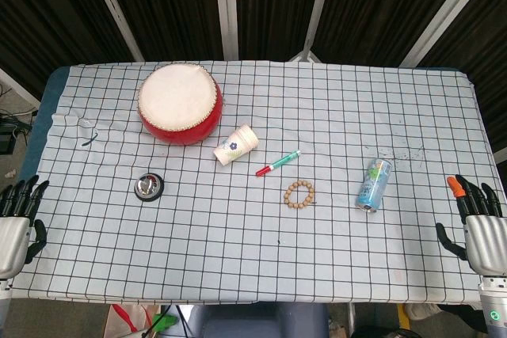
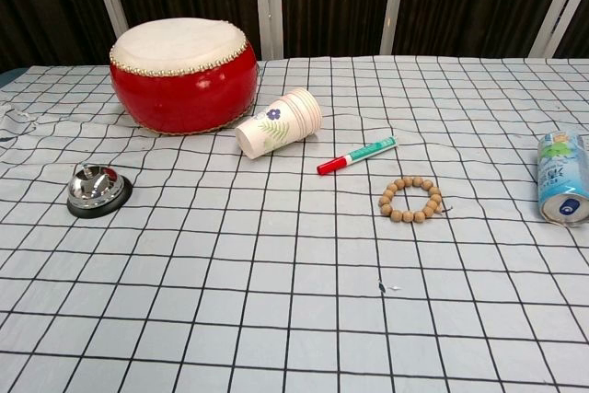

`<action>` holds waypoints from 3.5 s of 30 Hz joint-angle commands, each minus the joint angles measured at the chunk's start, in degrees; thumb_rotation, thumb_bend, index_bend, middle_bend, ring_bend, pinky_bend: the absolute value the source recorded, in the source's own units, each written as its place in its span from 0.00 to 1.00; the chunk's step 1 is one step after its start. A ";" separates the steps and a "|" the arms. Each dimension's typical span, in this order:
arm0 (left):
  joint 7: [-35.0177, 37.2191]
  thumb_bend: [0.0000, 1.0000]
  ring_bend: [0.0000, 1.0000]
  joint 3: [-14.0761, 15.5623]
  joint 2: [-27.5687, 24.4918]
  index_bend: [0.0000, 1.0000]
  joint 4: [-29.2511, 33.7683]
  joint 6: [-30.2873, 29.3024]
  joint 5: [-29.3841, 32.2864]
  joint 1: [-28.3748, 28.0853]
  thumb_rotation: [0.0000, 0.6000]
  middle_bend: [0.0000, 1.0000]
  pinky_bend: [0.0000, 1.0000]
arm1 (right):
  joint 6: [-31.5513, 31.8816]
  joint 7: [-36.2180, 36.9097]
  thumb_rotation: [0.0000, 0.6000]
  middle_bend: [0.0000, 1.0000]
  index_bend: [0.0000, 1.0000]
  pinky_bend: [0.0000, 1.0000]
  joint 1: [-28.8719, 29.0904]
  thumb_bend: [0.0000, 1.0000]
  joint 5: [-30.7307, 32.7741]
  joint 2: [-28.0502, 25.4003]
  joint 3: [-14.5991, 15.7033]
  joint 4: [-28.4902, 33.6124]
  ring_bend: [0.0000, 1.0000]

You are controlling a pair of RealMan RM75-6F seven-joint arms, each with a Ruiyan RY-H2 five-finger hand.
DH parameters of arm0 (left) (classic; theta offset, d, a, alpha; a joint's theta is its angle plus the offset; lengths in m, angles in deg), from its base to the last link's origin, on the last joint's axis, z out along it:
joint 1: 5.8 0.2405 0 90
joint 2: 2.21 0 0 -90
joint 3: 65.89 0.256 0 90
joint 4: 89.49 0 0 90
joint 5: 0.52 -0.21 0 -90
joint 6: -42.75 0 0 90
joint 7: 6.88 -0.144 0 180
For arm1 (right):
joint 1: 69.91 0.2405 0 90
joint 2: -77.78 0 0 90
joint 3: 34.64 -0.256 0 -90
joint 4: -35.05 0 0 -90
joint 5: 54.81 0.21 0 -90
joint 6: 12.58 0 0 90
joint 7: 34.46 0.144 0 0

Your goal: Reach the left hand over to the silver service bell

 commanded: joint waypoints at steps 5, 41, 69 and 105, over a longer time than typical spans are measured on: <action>-0.45 1.00 0.00 0.01 0.20 0.00 0.12 0.13 -0.18 -0.08 1.00 0.00 0.00 | -0.26 -0.10 1.00 0.08 0.04 0.04 0.01 0.40 -0.01 -0.05 0.17 0.04 0.12; -9.01 1.00 0.00 -8.25 17.40 0.00 -18.89 29.53 15.37 -21.90 1.00 0.00 0.00 | -3.96 -1.61 1.00 0.08 0.04 0.04 1.34 0.40 1.55 1.07 0.53 -0.51 0.12; -13.36 1.00 0.00 -4.74 30.79 0.00 -33.35 33.98 18.13 -29.23 1.00 0.00 0.00 | -4.01 -0.65 1.00 0.08 0.04 0.04 1.53 0.40 1.30 0.95 0.67 -0.57 0.12; -7.15 1.00 0.00 5.39 4.37 0.00 0.83 -0.06 3.75 -8.04 1.00 0.00 0.00 | -1.25 2.70 1.00 0.08 0.04 0.04 0.74 0.40 -1.38 -0.37 1.10 0.27 0.12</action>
